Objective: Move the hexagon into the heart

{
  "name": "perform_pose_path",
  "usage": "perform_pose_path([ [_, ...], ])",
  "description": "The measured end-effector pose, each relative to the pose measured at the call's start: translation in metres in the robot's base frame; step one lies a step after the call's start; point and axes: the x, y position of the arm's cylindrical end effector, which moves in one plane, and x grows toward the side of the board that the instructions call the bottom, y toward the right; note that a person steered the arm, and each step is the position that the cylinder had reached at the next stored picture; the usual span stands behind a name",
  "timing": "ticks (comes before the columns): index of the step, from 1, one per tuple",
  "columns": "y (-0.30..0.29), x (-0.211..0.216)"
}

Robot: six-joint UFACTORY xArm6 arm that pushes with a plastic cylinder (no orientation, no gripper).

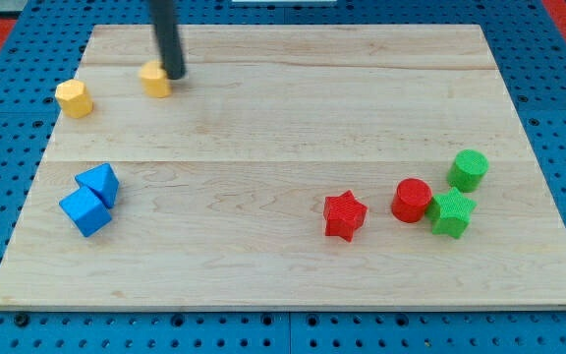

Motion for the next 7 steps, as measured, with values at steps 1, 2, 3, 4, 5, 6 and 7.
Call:
perform_pose_path([
  [1, -0.017, 0.010],
  [2, -0.053, -0.013],
  [3, -0.122, -0.012],
  [4, -0.126, -0.006],
  [5, -0.127, 0.032],
  [6, -0.126, 0.065],
  [7, -0.113, 0.056],
])
